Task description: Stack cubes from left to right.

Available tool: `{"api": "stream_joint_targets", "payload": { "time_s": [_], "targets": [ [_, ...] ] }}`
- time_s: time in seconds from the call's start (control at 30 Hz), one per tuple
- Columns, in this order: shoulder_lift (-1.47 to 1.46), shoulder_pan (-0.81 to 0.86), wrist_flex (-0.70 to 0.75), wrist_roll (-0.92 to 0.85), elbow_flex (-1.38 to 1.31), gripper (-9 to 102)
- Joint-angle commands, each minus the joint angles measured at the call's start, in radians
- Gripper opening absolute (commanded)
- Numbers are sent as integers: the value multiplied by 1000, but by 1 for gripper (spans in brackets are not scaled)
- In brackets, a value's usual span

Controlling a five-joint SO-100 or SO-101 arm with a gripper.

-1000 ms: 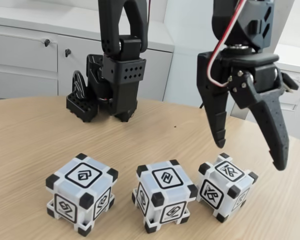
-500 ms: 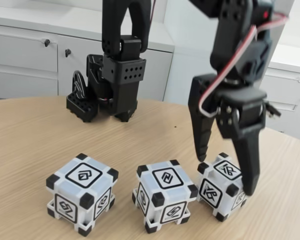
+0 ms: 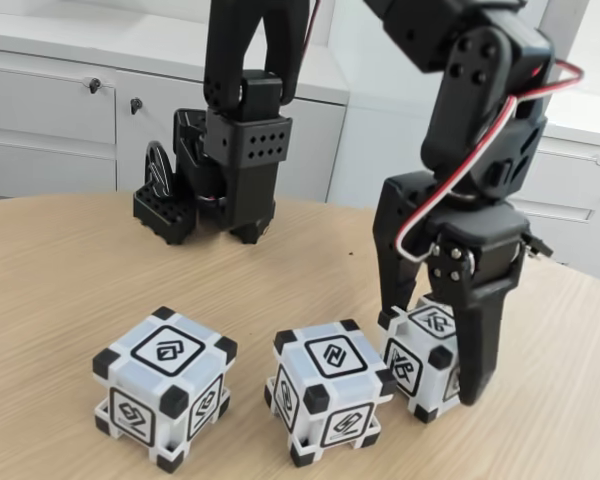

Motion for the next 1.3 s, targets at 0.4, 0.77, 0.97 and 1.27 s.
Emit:
{"api": "stream_joint_targets", "payload": {
  "time_s": [0.4, 0.77, 0.97, 1.27],
  "targets": [
    [83, 5, 14, 17, -9, 19],
    [537, 8, 207, -9, -9, 19],
    [758, 23, 304, -40, 2, 19],
    [885, 313, 313, -207, 6, 19]
  ]
}}
